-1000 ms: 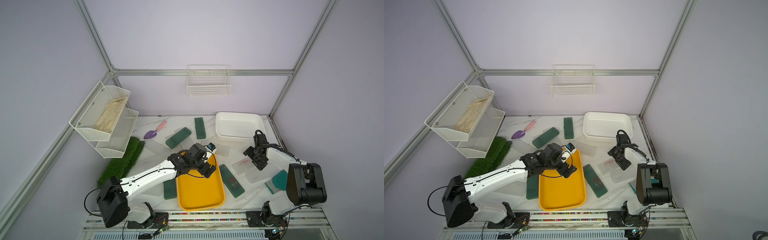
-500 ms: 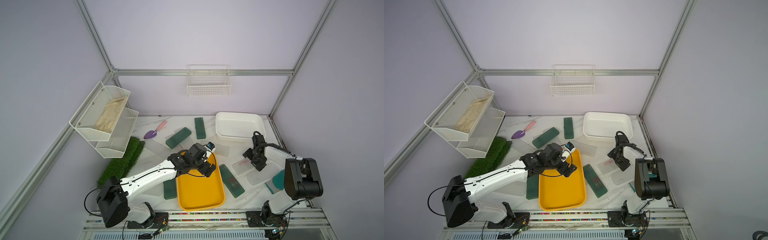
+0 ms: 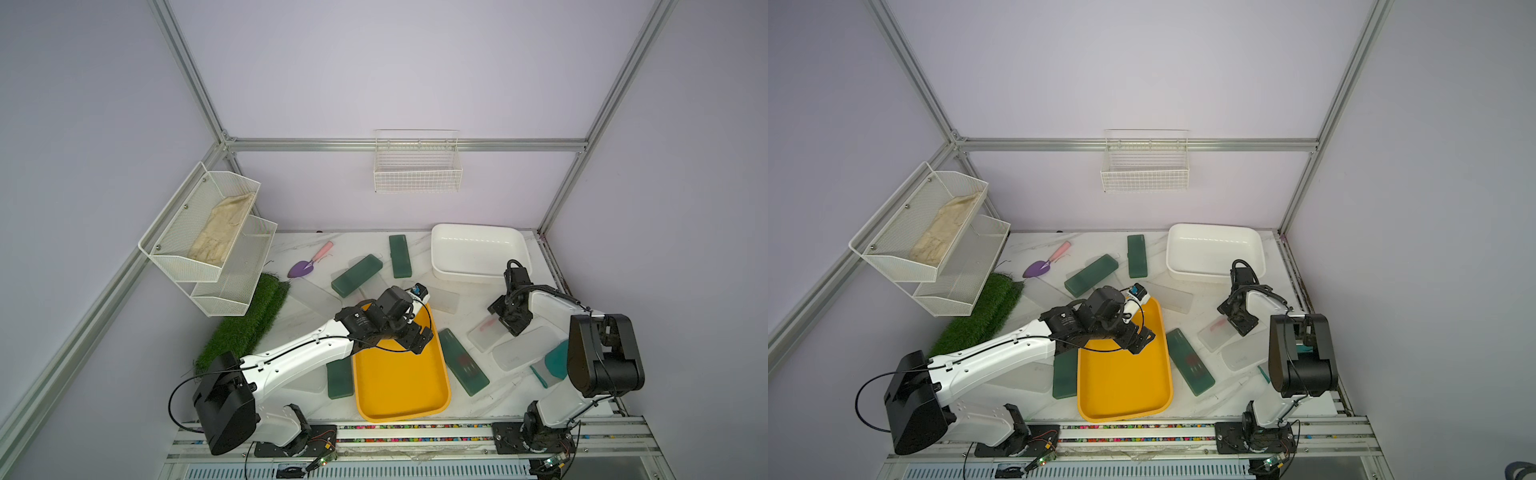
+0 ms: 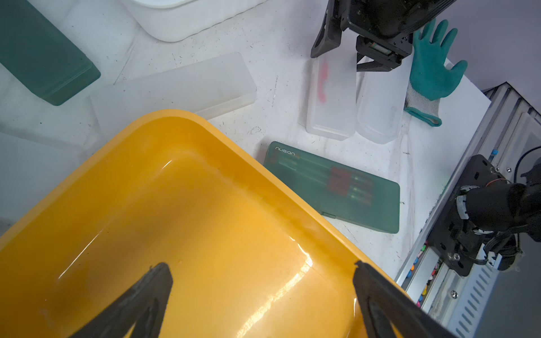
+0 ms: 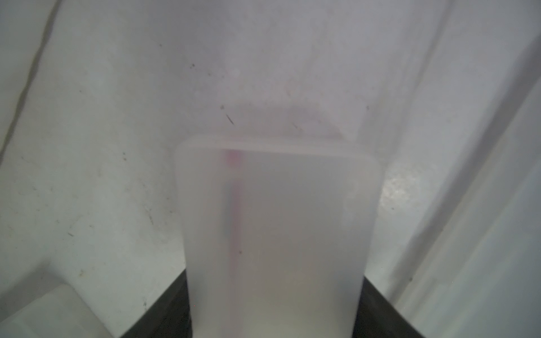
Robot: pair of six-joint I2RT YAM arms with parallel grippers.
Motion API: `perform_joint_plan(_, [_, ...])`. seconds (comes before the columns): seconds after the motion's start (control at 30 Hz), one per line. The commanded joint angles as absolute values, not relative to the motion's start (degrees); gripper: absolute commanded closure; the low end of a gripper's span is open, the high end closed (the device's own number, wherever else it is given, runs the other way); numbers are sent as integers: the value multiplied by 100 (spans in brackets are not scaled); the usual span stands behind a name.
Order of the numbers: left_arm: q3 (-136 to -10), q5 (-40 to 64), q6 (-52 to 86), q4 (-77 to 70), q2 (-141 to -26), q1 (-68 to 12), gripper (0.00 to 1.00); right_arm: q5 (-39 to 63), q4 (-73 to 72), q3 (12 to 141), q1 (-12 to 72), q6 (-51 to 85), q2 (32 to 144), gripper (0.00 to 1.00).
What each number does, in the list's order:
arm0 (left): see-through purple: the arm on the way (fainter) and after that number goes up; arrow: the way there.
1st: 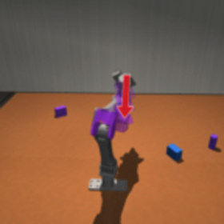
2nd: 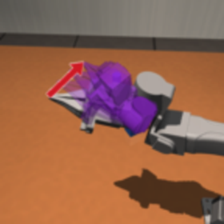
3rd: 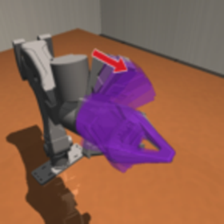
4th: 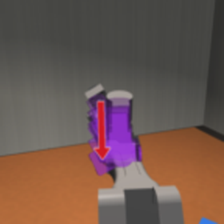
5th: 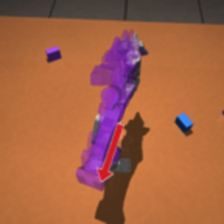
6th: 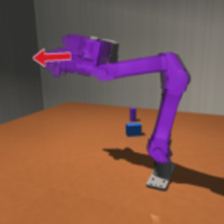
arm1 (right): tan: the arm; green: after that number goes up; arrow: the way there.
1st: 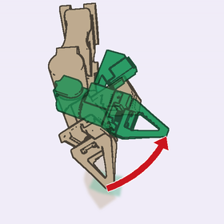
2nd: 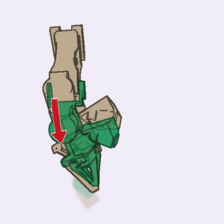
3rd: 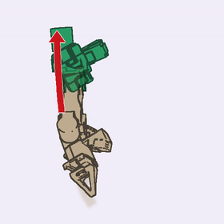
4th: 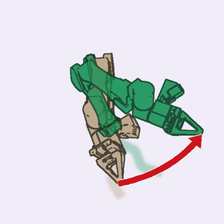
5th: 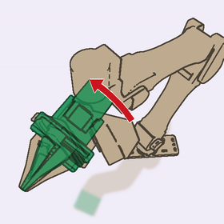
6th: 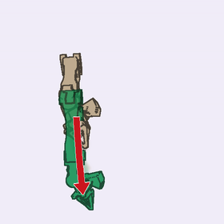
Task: Place the pencil cases by color into the storage box
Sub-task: Pick up the pencil case from the center of the board, then adjust the storage box at the center of the board.
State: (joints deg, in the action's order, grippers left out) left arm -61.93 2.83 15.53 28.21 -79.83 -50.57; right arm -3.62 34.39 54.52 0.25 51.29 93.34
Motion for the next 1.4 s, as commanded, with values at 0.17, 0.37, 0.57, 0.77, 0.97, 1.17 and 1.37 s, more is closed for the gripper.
perform_joint_plan(0.17, [-6489, 470, 2187, 3101, -8325, -4843, 2, -677, 3587, 6061, 38, 5077, 8313, 37])
perform_joint_plan(0.37, [-6830, 404, 2593, 3320, -8686, -4704, 3, -1010, 3625, 6231, 312, 4729, 7577, 39])
perform_joint_plan(0.57, [-7529, 620, 3163, 3444, -9187, -4527, 6, -1528, 3547, 6191, 685, 4306, 7011, 41])
perform_joint_plan(0.77, [-8187, 676, 3897, 3607, -9824, -4513, 12, -1712, 3375, 6085, 905, 3861, 6708, 41])
perform_joint_plan(0.97, [-8490, 530, 4605, 3621, -10231, -4514, 19, -1727, 3308, 6035, 930, 3683, 6464, 42])
perform_joint_plan(1.17, [-8626, 286, 5140, 3571, -10570, -4551, 23, -1725, 3300, 6061, 937, 3611, 6321, 42])
perform_joint_plan(1.37, [-8982, 66, 5351, 3527, -11053, -4668, 26, -1671, 3261, 5980, 932, 3640, 6195, 43])
